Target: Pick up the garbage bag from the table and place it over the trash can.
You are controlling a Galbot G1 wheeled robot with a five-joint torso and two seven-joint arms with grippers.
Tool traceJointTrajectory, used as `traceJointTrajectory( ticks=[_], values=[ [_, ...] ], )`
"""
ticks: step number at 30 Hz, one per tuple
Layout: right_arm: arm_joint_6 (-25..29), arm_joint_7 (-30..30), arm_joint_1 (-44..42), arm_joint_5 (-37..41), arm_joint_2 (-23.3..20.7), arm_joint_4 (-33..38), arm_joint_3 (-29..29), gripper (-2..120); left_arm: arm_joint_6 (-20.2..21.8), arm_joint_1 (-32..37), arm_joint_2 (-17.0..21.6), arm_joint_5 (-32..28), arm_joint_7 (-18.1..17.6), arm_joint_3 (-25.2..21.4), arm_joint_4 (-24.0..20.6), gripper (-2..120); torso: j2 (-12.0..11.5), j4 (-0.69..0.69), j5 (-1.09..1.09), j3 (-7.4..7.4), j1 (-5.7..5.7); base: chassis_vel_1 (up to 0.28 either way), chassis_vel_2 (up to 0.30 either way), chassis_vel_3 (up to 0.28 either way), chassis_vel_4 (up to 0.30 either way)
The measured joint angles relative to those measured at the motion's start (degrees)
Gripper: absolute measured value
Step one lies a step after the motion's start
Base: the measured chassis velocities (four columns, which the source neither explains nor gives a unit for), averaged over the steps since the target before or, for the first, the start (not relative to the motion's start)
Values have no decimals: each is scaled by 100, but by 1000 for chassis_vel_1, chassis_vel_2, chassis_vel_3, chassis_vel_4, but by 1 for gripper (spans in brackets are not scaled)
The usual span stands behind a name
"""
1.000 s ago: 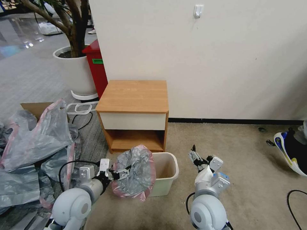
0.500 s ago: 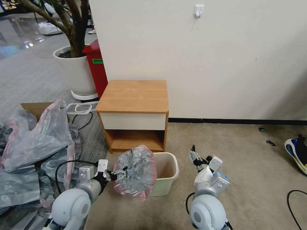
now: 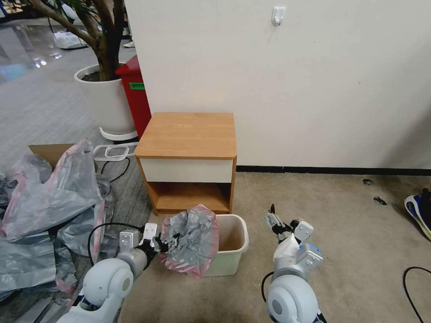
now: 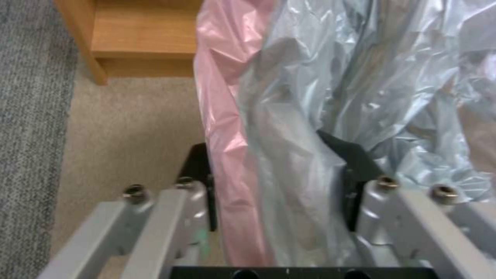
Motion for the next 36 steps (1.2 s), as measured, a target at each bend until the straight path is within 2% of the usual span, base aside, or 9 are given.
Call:
traceJointTrajectory(
  ticks=[3,5,7,11,25,29,31,32,36],
  values=[
    [8,0,4,-3,1,0,-1,100,0,-2,-37,-3,6,19,3,26,0,0,0,0,0,0,0,0,0],
    [14,0,4,-4,1,2,-1,100,6,5,-51,0,4,32,12,23,0,-1,-1,0,0,0,0,0,0],
    [32,0,-2,-11,1,23,3,100,26,34,-99,-1,5,64,22,11,-1,-1,-3,0,0,0,0,0,0],
    [42,0,-25,-15,2,44,7,100,25,47,-142,3,4,92,25,1,-1,-1,-3,1,0,0,0,0,0],
    [53,-33,-42,-16,-21,197,-8,100,26,125,-258,44,-87,86,-96,0,-1,-1,-3,1,0,0,0,0,0],
    [199,-632,-64,-22,-39,333,-117,100,-201,216,-298,43,-247,43,-298,0,-1,0,-2,1,0,0,0,0,0],
    [280,-1441,-150,74,-137,594,-248,100,-606,321,-305,164,-262,21,-498,0,-1,-1,-2,1,0,0,0,0,0],
    [280,-1441,-150,74,-137,594,-248,100,-606,321,-305,164,-262,21,-498,0,-1,-1,-2,1,0,0,0,0,0],
    [8,-2437,-259,378,-382,1061,-558,100,-1269,442,-265,467,-203,-8,-657,0,-1,0,-1,0,0,0,0,0,0]
  ],
)
